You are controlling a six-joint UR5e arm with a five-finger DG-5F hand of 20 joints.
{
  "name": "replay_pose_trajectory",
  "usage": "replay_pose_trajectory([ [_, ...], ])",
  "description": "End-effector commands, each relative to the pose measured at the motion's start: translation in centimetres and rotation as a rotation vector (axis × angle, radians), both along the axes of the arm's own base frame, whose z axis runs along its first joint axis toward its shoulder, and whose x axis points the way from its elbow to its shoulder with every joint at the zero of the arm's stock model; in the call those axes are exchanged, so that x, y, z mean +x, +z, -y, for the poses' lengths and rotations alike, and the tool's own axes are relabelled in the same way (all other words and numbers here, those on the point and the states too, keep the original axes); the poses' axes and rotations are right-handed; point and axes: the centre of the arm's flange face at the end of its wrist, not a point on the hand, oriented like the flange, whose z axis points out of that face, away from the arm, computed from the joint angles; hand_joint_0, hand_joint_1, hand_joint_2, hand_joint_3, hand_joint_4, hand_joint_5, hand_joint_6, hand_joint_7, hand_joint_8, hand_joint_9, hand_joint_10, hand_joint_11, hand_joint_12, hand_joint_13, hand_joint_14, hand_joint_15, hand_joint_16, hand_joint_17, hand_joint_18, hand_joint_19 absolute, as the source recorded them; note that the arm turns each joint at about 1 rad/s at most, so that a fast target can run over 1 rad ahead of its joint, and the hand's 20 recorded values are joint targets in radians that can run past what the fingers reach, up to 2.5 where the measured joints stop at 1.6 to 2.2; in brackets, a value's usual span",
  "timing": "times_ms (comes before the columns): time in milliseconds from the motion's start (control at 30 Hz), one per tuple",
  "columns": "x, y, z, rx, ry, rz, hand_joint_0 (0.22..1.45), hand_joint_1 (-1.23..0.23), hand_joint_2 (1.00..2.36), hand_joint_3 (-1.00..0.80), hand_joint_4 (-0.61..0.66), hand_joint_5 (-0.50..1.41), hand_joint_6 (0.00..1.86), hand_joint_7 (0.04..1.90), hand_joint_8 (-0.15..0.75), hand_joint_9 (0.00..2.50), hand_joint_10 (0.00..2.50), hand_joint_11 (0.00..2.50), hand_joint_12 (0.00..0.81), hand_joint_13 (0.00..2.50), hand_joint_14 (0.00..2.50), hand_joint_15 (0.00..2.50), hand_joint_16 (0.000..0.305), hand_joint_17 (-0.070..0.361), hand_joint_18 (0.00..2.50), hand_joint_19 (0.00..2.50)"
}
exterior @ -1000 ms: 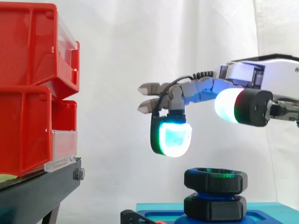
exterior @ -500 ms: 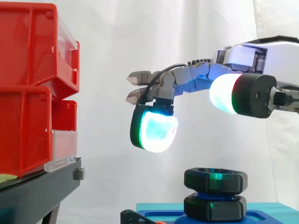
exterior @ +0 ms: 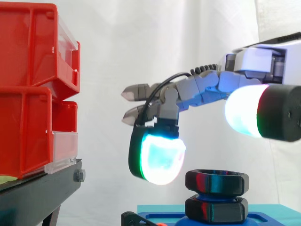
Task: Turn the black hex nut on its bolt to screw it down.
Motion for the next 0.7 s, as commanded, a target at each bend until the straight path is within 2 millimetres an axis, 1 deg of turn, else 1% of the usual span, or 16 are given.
replay_pose_trajectory([
  [0,-0.2,-0.3,-0.7,-0.004,0.001,-0.031,0.50,-0.07,1.00,-0.50,0.25,-0.12,0.50,1.06,0.285,0.40,0.00,0.07,0.339,0.12,0.00,0.00,0.047,0.106,0.10,0.15],
  [200,-0.3,-0.4,-1.2,-0.005,0.004,-0.042,0.50,-0.07,1.00,-0.50,0.25,-0.12,0.50,1.07,0.286,0.40,0.00,0.07,0.339,0.13,0.00,0.00,0.048,0.108,0.12,0.16],
  [433,-0.3,-0.4,-2.0,-0.044,0.012,-0.030,0.50,-0.08,1.00,-0.50,0.22,-0.09,0.50,1.27,0.287,0.41,0.00,0.08,0.340,0.13,0.00,0.00,0.048,0.108,0.12,0.17],
  [667,-0.3,-0.5,-2.0,-0.050,0.011,-0.033,0.50,-0.09,1.00,-0.50,0.21,-0.08,0.50,1.38,0.288,0.42,0.00,0.09,0.340,0.14,0.00,0.00,0.048,0.108,0.14,0.17],
])
